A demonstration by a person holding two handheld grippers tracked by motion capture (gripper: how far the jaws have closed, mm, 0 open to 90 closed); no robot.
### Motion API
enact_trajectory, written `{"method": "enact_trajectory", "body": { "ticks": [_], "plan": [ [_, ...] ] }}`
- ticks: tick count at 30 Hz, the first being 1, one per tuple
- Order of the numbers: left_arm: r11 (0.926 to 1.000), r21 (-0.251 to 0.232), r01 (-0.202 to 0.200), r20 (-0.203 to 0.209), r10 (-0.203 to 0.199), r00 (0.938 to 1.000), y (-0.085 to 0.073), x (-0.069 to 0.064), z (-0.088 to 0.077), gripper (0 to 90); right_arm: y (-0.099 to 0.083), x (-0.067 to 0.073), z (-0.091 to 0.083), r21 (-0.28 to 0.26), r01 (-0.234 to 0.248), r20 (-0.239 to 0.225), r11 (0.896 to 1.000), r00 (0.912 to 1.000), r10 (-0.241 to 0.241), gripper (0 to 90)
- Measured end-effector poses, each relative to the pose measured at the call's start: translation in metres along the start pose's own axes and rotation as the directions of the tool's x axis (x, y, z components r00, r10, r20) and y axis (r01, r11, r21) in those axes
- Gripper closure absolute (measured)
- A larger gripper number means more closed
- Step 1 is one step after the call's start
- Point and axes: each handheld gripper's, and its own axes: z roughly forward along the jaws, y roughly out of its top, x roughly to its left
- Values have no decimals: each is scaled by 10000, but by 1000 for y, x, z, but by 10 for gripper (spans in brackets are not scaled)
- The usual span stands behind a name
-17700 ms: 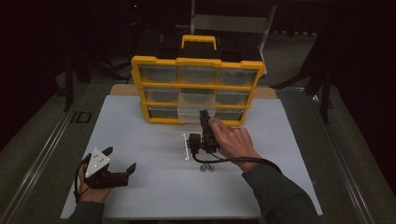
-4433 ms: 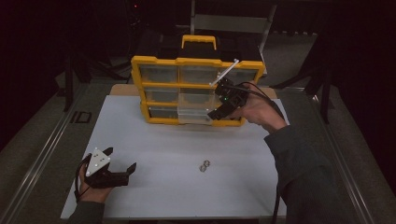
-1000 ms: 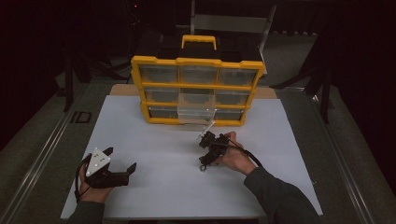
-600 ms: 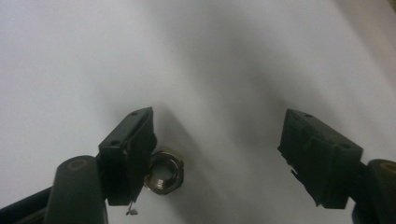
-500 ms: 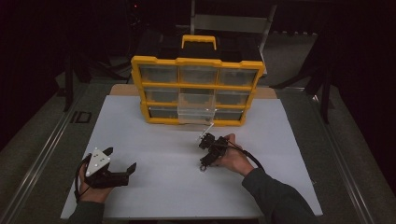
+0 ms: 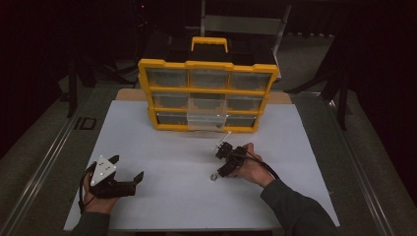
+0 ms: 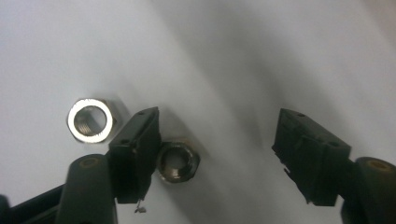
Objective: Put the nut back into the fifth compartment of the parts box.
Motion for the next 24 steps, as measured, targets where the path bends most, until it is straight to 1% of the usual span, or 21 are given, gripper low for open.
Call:
{"method": "enact_trajectory", "body": {
  "ticks": [6,9,12,18,20,24],
  "plan": [
    [10000,23,-14,3,14,10000,0,0,0,0,-2,1,-1,230,215,-368,9995,9991,-206,442],
    [10000,11,-2,8,2,10000,0,0,0,0,-2,1,-1,382,130,-460,9992,9989,-112,467],
    [10000,7,-5,10,5,10000,0,0,0,0,-1,1,-2,523,191,-588,9984,9981,-160,500],
    [10000,48,-7,-14,7,10000,0,0,1,0,0,1,-2,746,30,-786,9972,9969,29,562],
    [10000,61,-6,-19,6,10000,0,0,1,0,1,1,-2,853,-82,-819,9963,9965,152,583],
    [10000,46,9,-27,-8,10000,0,0,0,0,2,1,-2,1020,-129,-836,9947,9963,214,615]
  ]
}}
